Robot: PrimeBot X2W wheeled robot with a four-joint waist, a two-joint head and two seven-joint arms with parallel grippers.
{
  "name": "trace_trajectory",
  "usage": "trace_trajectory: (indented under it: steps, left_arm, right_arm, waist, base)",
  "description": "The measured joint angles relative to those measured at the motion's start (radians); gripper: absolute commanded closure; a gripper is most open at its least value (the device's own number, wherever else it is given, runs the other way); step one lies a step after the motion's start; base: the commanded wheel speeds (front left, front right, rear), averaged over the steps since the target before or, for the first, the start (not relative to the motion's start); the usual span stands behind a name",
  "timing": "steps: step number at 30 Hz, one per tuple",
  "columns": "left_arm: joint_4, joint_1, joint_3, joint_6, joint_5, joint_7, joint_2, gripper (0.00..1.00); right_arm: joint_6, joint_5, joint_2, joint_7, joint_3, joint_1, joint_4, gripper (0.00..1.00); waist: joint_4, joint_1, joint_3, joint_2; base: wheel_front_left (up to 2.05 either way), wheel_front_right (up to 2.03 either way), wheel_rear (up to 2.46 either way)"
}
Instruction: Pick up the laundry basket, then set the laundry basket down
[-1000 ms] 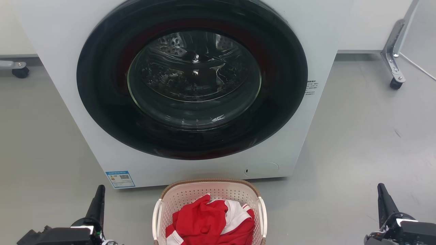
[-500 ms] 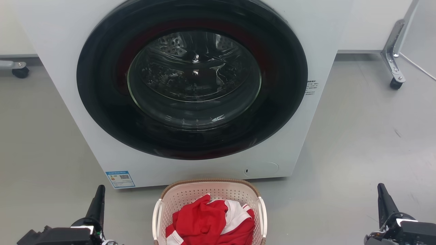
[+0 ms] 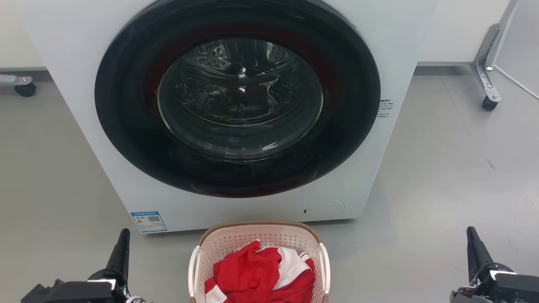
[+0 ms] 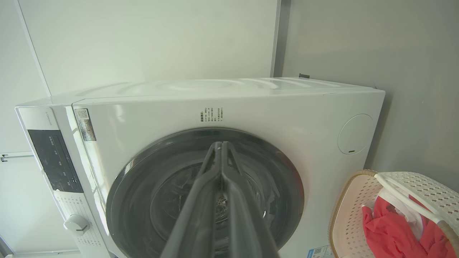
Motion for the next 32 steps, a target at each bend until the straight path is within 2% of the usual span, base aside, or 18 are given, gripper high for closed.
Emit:
trace_trajectory:
  steps: [32]
  left_arm:
    - [0.000, 0.000, 0.000, 0.000, 0.000, 0.000, 0.000, 1.00]
  right_arm:
    - [0.000, 0.000, 0.000, 0.000, 0.000, 0.000, 0.000, 1.00]
  waist:
    - [0.000, 0.0000, 0.000, 0.0000]
  base:
    - [0.00, 0.00, 0.00]
